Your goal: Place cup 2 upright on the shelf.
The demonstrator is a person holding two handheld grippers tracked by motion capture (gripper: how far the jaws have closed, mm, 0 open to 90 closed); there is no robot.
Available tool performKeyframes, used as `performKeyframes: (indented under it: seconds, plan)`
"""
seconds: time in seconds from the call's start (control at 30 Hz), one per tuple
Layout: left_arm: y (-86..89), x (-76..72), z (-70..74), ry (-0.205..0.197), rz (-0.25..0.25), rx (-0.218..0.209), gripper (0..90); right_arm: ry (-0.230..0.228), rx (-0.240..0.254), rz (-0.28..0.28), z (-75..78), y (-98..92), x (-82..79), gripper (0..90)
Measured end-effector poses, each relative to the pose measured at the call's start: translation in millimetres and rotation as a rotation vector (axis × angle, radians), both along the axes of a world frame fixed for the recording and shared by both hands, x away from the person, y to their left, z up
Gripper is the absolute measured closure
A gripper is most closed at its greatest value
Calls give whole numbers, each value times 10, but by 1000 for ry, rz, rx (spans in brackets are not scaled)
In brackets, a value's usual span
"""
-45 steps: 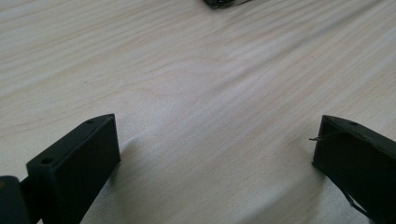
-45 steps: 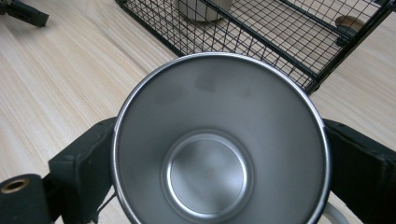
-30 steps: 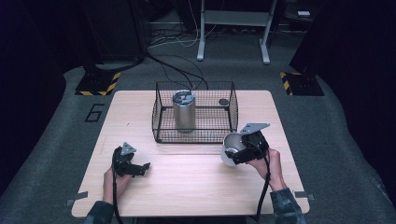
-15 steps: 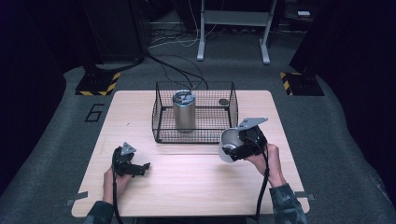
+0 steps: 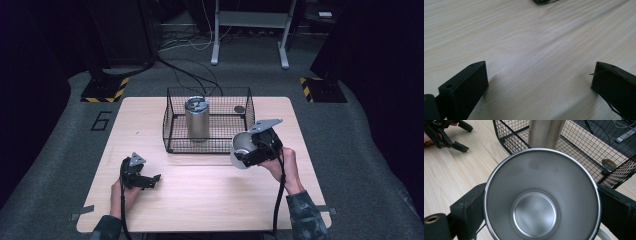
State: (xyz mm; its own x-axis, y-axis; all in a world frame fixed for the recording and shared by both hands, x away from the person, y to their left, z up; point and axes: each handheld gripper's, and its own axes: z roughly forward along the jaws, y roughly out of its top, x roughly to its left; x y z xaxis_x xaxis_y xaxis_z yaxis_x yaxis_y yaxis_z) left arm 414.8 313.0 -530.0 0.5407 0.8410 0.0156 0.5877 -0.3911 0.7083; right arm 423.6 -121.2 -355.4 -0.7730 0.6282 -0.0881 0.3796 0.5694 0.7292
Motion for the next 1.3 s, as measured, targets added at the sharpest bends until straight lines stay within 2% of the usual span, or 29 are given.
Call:
performKeyframes:
  seconds: [0.33, 0.6, 0.8, 0.83, 0.93, 1.1, 1.27, 1.3]
  plan:
    - [1, 0, -1, -2, -1, 2, 2, 8, 7, 7, 98, 85, 48, 58]
    - [0, 0, -1, -2, 0, 1, 2, -9, 8, 30, 206, 159, 120, 58]
    - [0, 0, -1, -1, 0, 0, 2, 6, 8, 28, 256, 211, 173, 58]
    - [-5, 0, -10, -13, 6, -3, 2, 0, 2, 35, 267, 217, 190, 58]
    - [-5, 0, -9, -11, 5, -3, 2, -9, 10, 40, 290, 238, 233, 58]
    - [0, 0, 0, -1, -1, 1, 2, -7, 8, 45, 343, 285, 313, 58]
    - [-5, 0, -9, -12, 6, -3, 2, 12, -2, 40, 389, 333, 399, 58]
    - [-3, 0, -8, -11, 4, -2, 2, -5, 5, 48, 386, 338, 424, 58]
